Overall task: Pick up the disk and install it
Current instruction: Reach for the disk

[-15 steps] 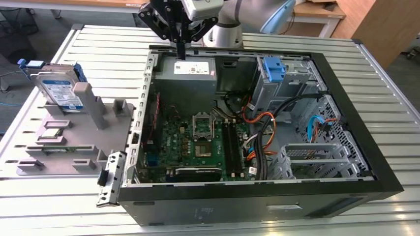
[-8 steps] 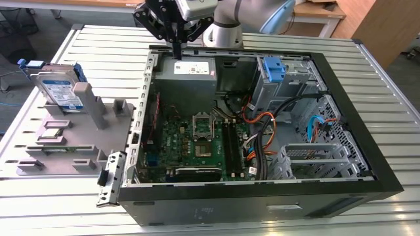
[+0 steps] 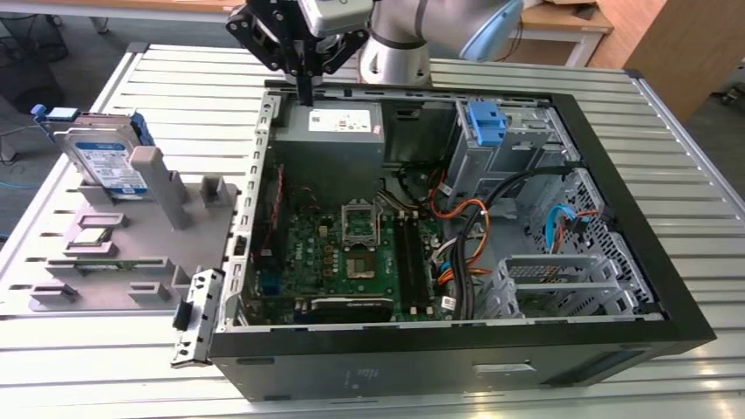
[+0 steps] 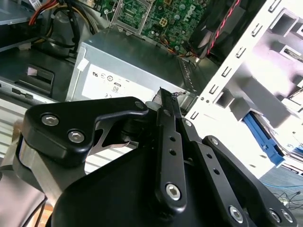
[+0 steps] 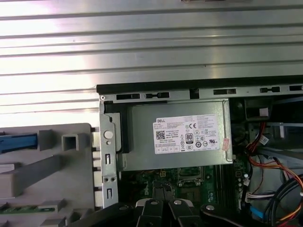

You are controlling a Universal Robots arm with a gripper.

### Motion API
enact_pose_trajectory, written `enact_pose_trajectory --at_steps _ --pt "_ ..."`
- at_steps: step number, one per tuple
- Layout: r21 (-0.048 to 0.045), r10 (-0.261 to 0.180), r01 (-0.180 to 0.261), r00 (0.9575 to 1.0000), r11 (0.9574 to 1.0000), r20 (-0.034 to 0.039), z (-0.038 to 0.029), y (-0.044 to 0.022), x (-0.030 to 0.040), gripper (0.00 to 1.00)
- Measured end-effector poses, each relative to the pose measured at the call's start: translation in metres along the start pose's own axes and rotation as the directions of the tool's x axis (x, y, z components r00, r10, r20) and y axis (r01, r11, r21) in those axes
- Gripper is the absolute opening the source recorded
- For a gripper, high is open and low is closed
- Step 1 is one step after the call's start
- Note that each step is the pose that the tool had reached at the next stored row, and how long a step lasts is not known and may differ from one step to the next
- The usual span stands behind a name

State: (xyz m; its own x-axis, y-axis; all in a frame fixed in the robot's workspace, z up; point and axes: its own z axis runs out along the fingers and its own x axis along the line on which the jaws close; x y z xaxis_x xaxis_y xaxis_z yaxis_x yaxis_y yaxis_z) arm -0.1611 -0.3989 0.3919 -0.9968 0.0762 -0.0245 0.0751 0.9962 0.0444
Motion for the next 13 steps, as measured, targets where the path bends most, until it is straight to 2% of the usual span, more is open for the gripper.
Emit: enact_pose_trajectory --at_steps 13 --pt "0.0 0.0 0.0 1.0 1.0 0.0 0.0001 -0.0014 0.0184 0.11"
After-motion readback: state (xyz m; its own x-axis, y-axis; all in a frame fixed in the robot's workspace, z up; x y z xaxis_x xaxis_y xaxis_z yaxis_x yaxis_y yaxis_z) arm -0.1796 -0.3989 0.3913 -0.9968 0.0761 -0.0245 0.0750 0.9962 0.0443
